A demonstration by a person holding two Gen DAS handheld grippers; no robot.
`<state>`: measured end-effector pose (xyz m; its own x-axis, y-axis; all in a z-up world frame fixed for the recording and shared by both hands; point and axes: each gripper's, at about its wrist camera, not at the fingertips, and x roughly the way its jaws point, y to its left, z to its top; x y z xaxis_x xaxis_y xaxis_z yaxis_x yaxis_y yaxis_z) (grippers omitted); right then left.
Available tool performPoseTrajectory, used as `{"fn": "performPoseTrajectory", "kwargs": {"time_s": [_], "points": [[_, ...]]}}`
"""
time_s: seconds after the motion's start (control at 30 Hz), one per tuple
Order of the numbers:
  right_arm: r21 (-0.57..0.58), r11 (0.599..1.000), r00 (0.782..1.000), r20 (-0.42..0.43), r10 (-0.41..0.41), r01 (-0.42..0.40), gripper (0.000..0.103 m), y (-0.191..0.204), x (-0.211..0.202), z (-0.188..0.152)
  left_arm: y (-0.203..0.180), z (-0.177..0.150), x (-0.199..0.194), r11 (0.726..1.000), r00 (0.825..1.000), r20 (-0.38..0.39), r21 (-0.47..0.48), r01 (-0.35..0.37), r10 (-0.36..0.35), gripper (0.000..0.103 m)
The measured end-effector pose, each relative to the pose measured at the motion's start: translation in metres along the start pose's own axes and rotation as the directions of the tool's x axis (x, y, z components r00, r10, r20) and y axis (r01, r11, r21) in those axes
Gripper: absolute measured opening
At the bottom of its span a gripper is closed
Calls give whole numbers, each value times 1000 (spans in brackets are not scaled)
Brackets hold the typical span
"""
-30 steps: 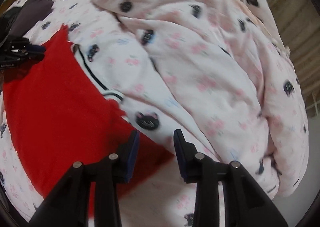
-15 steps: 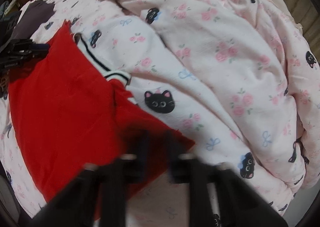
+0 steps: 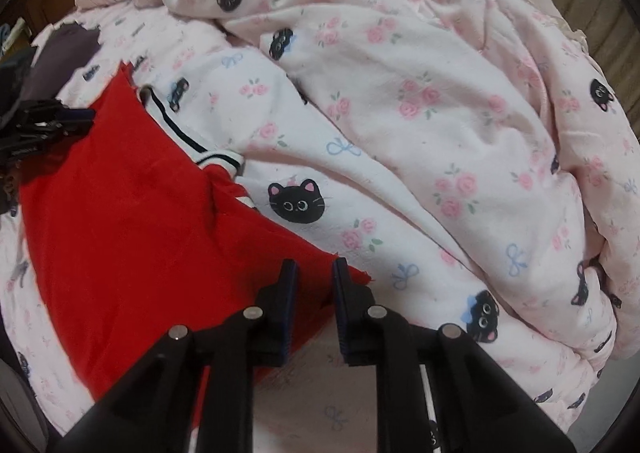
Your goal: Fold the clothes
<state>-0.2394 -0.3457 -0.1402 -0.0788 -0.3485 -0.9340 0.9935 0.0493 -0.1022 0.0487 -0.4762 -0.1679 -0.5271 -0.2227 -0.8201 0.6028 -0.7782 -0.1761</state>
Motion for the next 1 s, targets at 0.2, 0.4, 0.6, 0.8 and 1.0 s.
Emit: {"fn": "performPoseTrajectory", "kwargs": {"time_s": [0.2,0.4,0.6,0.8,1.0], "points": [[10,1000,1000,-19,-20,20,36,0,13,3,1,0,1,1000,1000,-3,-2,3,-3,23],[28,999,1000,-2,-17,17,37,-6,9,-2,0,-1,1,1000,1000,-3,-2,1,-1,24],[24,1000,1000,-13,5,-4,3,-5,9,-4,-1,-1,1,1000,1000,-3,-3,-1,1,24],[47,999,1000,3,-19,19,2,-14,0,-9,-2,0,1,1000,1000,-4,-4,-1,1,24],[114,993,999,8,-38,37,0,-31,-3,-20,-2,-1,1,1000,1000,-4,-7,-3,3,24]]}}
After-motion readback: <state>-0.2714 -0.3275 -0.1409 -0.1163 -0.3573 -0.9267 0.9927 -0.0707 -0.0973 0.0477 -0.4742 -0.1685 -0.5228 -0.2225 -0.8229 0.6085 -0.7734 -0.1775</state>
